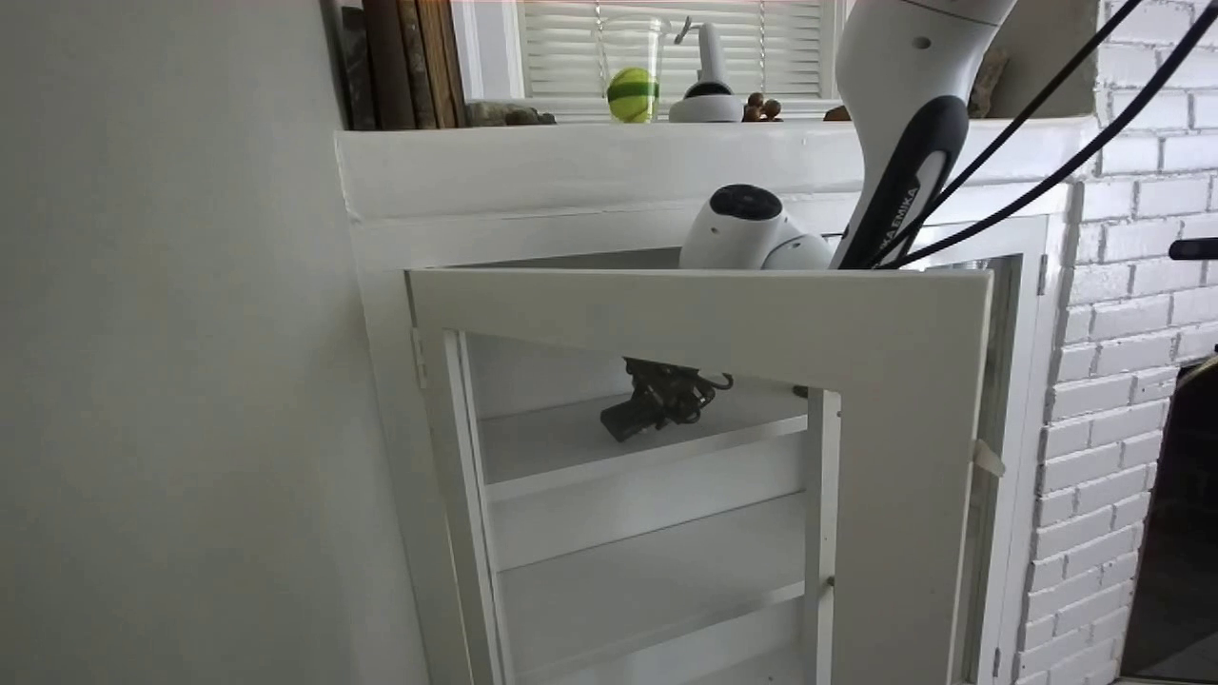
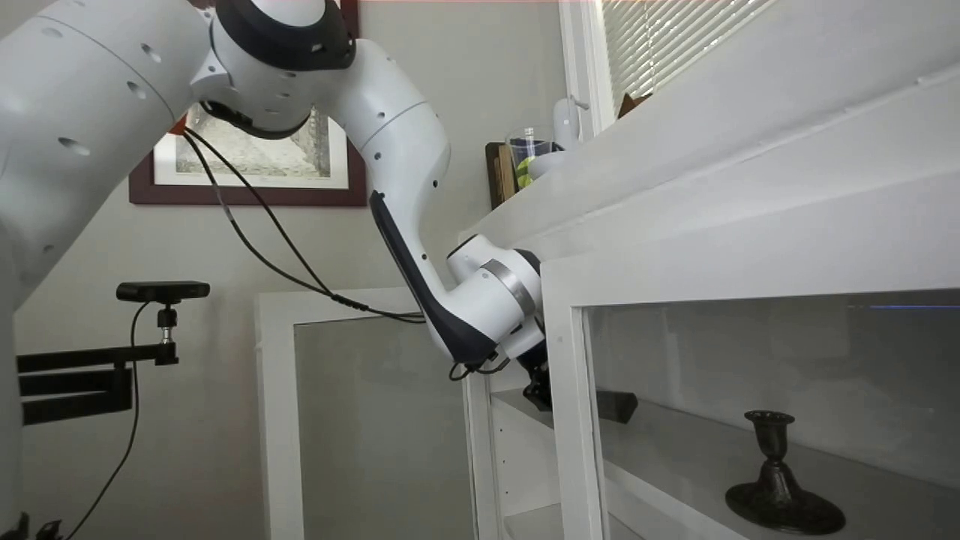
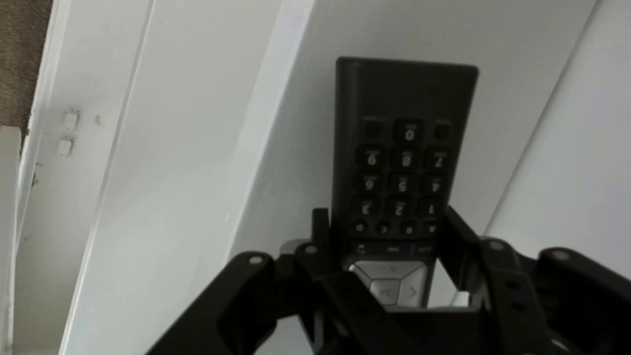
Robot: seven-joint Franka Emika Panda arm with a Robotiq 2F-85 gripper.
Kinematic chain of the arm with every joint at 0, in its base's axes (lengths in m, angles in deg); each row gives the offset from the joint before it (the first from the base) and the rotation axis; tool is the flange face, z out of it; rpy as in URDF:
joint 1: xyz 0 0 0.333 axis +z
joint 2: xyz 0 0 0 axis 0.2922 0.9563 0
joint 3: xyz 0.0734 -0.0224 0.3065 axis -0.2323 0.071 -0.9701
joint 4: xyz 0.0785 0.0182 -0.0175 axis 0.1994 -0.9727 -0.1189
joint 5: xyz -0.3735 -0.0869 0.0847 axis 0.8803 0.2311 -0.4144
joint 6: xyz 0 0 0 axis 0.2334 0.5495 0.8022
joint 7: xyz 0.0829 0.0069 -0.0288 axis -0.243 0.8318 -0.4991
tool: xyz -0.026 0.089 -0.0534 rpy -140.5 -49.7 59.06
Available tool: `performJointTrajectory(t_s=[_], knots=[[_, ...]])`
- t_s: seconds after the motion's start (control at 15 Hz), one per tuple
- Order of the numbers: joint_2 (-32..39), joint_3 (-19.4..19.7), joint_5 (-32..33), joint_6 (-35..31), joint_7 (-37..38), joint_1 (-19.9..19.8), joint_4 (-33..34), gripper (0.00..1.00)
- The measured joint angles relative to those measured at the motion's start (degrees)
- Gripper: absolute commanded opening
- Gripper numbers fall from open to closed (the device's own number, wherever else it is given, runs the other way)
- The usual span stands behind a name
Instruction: Put the remote in the cabinet
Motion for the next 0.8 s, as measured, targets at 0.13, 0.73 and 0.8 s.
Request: performJointTrajectory(t_s=[0.13, 0.73, 0.8], knots=[[0.05, 0.37, -0.86, -0.92, 0.0, 0.11, 0.14, 0.36], [1.57, 2.02, -2.46, -4.78, 0.0, 1.02, 0.54, 0.29], [1.87, 2.01, -2.46, -5.1, 0.0, 1.06, 0.54, 0.29]])
